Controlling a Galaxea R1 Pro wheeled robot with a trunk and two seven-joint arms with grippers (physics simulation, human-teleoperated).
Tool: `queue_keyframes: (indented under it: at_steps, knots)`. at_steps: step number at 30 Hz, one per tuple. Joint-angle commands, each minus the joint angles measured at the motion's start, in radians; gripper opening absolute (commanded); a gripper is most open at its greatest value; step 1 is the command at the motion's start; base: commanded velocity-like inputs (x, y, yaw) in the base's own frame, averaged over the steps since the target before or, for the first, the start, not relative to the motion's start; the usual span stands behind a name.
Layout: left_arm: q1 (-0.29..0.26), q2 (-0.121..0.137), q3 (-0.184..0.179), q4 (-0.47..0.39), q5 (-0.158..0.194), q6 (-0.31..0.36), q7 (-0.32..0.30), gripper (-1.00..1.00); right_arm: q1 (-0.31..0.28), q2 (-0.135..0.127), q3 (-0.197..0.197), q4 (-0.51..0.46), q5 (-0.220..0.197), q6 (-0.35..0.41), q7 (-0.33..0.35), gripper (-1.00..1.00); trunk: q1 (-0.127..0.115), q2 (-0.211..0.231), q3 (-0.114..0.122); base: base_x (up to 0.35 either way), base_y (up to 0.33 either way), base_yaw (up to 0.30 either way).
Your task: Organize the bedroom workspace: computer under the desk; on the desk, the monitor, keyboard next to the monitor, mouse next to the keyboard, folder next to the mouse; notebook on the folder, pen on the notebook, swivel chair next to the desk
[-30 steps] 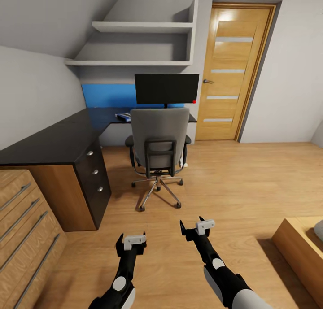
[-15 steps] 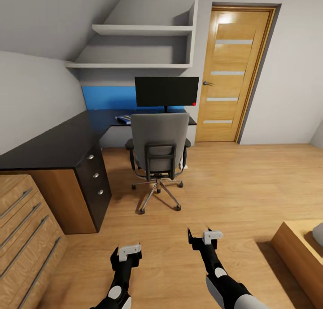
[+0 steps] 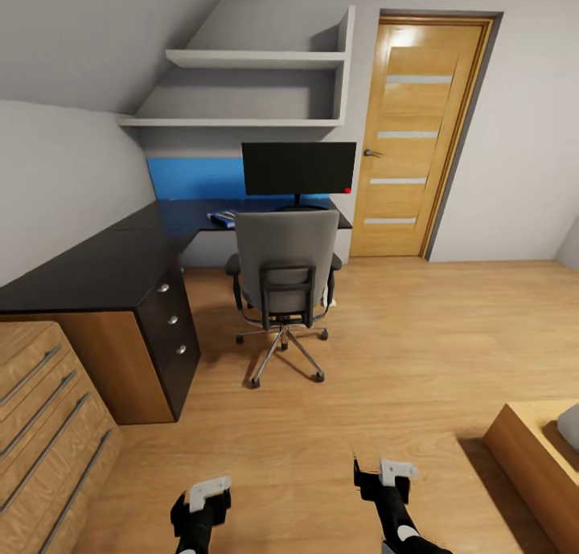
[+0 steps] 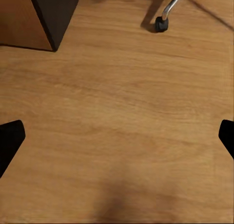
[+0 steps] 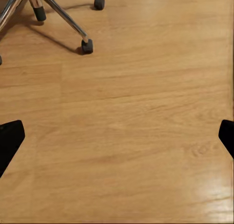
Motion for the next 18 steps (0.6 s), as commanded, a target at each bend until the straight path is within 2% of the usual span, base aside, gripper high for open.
queue_keyframes:
  at_steps: [1, 9, 18]
  knots:
    - [-0.001, 0.003, -0.005, 0.030, 0.022, -0.006, 0.005, 1.00, 0.000, 0.000, 0.009, 0.021, -0.011, -0.005, -0.003, 1.00, -0.004, 0.007, 0.002, 0.000, 0.000, 0.000]
    - [-0.001, 0.021, 0.000, 0.124, 0.101, -0.040, -0.001, 1.00, 0.007, -0.007, 0.008, 0.051, -0.015, -0.006, -0.004, 1.00, -0.035, 0.063, 0.027, 0.000, 0.000, 0.000]
    - [-0.001, 0.034, 0.000, 0.214, 0.129, -0.060, -0.004, 1.00, 0.037, -0.027, 0.009, 0.056, -0.018, -0.010, -0.004, 1.00, -0.069, 0.126, 0.056, 0.000, 0.000, 0.000]
